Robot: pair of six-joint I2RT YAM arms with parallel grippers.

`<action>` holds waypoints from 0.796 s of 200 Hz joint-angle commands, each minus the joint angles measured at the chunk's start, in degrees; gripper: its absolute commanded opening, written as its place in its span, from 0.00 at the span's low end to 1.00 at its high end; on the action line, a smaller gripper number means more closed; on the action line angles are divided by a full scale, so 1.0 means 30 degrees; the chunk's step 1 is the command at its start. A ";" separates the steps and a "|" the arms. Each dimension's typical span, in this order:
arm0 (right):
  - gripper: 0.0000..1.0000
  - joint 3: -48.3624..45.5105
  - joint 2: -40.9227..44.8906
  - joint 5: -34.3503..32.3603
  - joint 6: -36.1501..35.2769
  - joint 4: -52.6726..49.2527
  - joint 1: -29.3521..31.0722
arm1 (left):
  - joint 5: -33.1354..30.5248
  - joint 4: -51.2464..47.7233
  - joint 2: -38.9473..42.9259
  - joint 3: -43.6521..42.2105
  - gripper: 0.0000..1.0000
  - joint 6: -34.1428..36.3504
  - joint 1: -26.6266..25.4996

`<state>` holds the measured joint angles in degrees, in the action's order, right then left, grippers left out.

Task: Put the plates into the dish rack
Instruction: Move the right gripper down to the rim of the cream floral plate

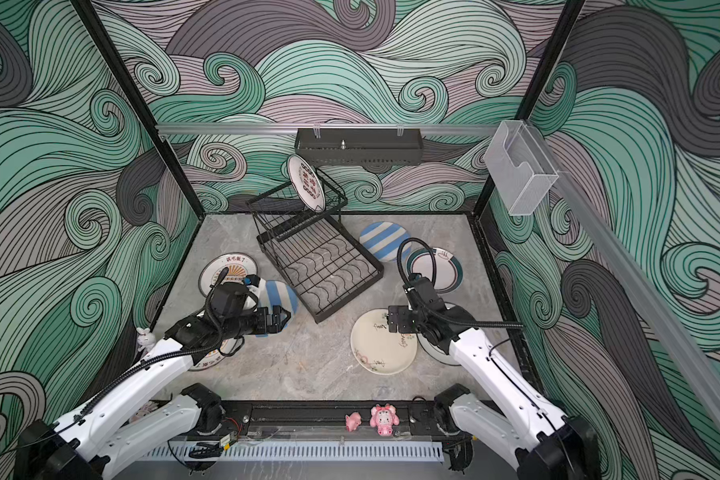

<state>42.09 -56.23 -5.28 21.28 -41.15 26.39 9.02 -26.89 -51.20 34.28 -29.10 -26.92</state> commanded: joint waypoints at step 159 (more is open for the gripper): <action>0.96 -0.3223 0.0351 0.2066 0.3018 0.0209 -0.0857 | 0.2249 0.2981 0.1196 -0.3258 0.99 -0.1725 -0.0904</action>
<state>33.47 -56.12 -0.75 28.80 -39.81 24.14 15.57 -19.20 -46.89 24.03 -34.15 -28.82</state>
